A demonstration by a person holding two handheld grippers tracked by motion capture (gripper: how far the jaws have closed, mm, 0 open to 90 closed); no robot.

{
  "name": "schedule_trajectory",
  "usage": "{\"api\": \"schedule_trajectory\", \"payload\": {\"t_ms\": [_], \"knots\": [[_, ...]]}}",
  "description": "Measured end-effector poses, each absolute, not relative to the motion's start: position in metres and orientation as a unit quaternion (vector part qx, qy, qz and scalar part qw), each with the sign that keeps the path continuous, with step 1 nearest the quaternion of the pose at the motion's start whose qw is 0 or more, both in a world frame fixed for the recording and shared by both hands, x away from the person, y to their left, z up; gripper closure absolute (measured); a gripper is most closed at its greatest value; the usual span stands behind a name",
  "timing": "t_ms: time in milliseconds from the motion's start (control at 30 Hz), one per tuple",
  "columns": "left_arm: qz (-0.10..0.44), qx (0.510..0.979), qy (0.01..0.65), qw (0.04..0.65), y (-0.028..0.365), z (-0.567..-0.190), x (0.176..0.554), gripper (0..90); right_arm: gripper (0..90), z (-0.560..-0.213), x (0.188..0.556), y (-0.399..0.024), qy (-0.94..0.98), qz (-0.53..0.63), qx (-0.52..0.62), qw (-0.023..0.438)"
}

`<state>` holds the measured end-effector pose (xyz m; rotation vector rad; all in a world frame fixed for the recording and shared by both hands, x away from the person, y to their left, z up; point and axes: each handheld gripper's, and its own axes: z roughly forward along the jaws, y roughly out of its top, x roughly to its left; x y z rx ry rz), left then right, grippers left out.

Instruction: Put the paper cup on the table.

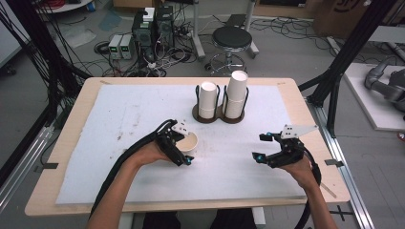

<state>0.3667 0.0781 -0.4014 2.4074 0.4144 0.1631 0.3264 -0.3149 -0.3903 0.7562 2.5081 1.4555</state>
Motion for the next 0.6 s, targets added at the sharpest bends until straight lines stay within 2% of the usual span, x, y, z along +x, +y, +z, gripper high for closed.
{"api": "schedule_trajectory", "payload": {"t_ms": [600], "knots": [[0.071,0.911,0.172,0.368,0.091,-0.394,0.363,1.7,15.9,-0.393,0.322,-0.318,0.829,0.492,0.256,0.076]]}}
